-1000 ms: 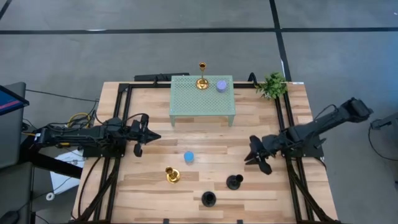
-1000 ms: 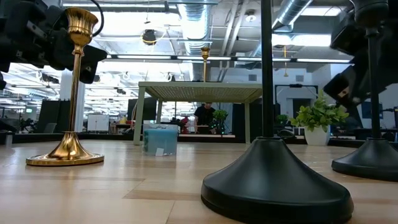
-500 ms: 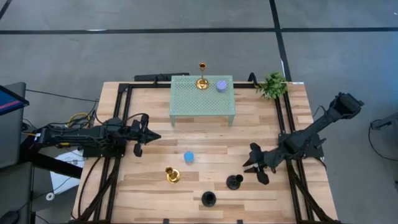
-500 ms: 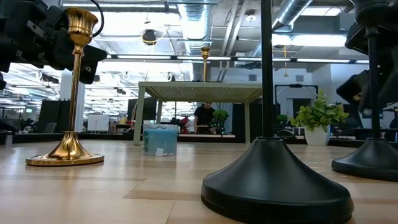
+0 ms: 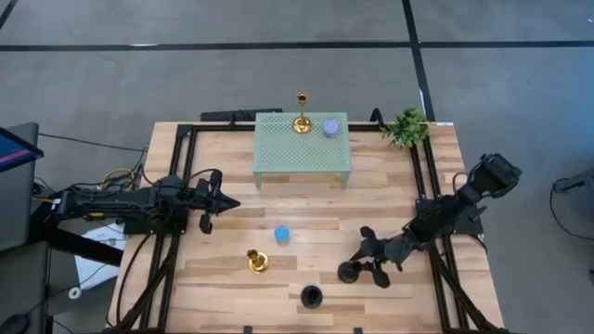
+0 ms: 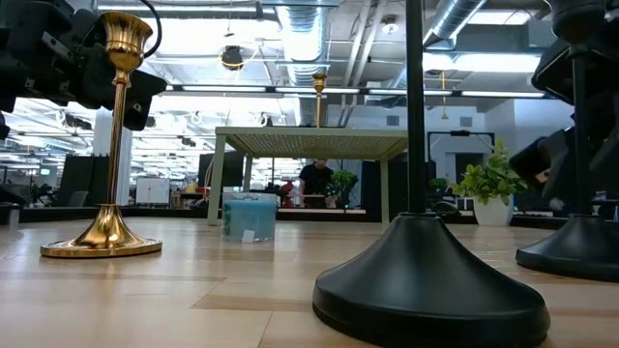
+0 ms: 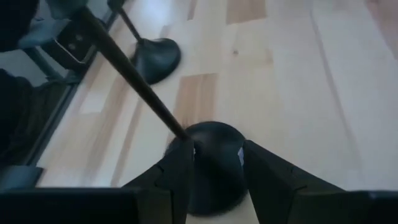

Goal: Pick & Place candle stick holders
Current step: Put the right black candle holder on the shelf

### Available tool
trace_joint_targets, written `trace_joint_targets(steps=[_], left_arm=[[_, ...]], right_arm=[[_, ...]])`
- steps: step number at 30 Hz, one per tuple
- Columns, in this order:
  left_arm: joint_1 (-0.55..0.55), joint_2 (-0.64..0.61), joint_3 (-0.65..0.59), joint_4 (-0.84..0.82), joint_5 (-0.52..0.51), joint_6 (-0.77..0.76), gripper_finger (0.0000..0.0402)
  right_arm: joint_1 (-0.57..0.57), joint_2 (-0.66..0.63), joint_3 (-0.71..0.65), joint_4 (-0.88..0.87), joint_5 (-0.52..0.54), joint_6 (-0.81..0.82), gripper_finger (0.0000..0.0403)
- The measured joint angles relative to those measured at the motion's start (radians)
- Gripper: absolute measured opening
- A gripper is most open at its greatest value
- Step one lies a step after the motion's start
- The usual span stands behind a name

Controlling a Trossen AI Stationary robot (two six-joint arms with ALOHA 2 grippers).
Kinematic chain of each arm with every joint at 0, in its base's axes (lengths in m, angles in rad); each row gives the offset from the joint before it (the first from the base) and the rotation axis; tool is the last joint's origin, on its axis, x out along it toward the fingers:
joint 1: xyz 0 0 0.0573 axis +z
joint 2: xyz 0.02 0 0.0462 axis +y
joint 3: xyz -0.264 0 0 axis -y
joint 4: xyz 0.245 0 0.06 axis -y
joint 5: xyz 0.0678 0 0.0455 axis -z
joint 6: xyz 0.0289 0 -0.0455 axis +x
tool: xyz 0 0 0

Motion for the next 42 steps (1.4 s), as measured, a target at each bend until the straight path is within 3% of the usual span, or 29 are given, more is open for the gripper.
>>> trace_joint_targets(steps=[5, 12, 27, 42], left_arm=[[0.000, 0.000, 0.000, 0.000, 0.000, 0.000, 0.0008], [0.000, 0.000, 0.000, 0.000, 0.000, 0.000, 0.0008], [0.000, 0.000, 0.000, 0.000, 0.000, 0.000, 0.0008], [0.000, 0.000, 0.000, 0.000, 0.000, 0.000, 0.0008]], right_arm=[[0.000, 0.084, 0.006, 0.142, -0.098, 0.002, 0.0129], [0.000, 0.146, 0.047, 0.149, -0.175, 0.070, 0.0129], [0.000, 0.158, 0.097, 0.148, -0.125, -0.024, 0.0127], [-0.001, 0.158, 0.097, 0.088, -0.133, 0.020, 0.0096]])
